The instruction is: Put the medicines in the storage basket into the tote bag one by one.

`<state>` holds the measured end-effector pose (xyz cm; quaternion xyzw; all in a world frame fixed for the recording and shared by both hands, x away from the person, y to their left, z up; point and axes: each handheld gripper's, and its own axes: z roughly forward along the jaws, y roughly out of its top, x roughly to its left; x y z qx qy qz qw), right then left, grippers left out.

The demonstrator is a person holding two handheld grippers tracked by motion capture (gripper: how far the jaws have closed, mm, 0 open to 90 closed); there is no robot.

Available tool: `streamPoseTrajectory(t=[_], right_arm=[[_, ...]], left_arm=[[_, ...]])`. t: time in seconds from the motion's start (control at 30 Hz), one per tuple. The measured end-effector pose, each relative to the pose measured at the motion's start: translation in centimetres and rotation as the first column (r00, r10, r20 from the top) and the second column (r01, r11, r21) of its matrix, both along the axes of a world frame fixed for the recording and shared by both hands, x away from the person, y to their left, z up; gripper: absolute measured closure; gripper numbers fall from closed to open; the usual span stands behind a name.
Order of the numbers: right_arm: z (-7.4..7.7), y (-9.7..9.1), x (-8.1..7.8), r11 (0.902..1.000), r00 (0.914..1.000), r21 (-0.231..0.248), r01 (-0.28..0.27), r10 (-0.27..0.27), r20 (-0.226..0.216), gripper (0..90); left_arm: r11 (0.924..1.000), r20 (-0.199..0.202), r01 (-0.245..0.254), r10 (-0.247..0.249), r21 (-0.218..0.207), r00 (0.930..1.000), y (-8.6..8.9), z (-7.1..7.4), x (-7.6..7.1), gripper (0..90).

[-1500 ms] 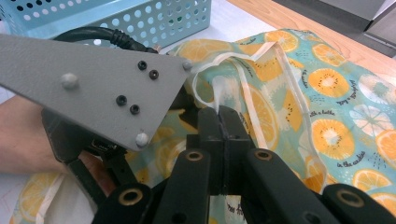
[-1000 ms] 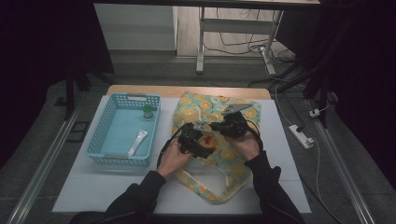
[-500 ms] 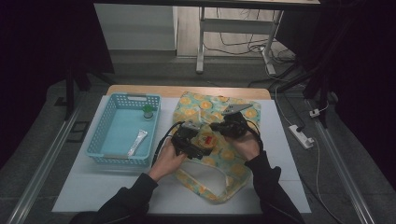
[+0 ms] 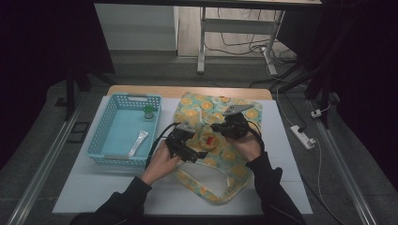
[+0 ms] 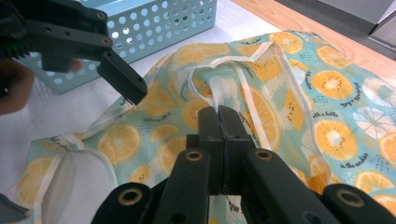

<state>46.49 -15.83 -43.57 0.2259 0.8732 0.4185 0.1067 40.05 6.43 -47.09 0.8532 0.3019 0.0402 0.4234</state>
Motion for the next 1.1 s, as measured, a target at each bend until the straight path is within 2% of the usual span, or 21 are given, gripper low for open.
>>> streamPoseTrajectory(t=[0.37, 0.47, 0.73, 0.9, 1.03, 1.1], right_arm=[[0.2, -0.1, -0.1, 1.0000, 1.0000, 0.004, 0.001, -0.001, 0.002, 90.0], [0.1, -0.1, -0.2, 1.0000, 1.0000, 0.002, -0.002, 0.002, 0.002, 90.0], [0.2, -0.2, -0.2, 1.0000, 1.0000, 0.003, 0.000, 0.000, 0.003, 90.0], [0.2, -0.2, -0.2, 1.0000, 1.0000, 0.004, 0.000, 0.000, 0.007, 90.0], [0.2, -0.2, -0.1, 1.0000, 1.0000, 0.004, 0.000, 0.000, 0.006, 90.0], [0.2, -0.3, -0.1, 1.0000, 1.0000, 0.002, 0.000, 0.000, 0.005, 90.0]], left_arm=[[0.9999, -0.030, -0.010, 0.011, 0.005, 0.9995, 2.1, 0.9, -0.6, 0.0], [0.9993, -0.034, -0.028, 0.029, 0.027, 0.9990, 3.0, 1.0, -0.7, 0.0], [0.9956, -0.015, -0.084, 0.085, 0.040, 0.9963, 5.0, 1.3, -0.7, 0.0], [0.9903, 0.001, -0.131, 0.131, 0.046, 0.9914, 6.4, 1.6, -0.6, 0.0], [0.9863, -0.007, -0.160, 0.161, 0.039, 0.9870, 7.7, 1.7, -0.4, 0.0], [0.9833, -0.011, -0.176, 0.176, 0.048, 0.9843, 8.4, 1.8, -0.2, 0.0]])
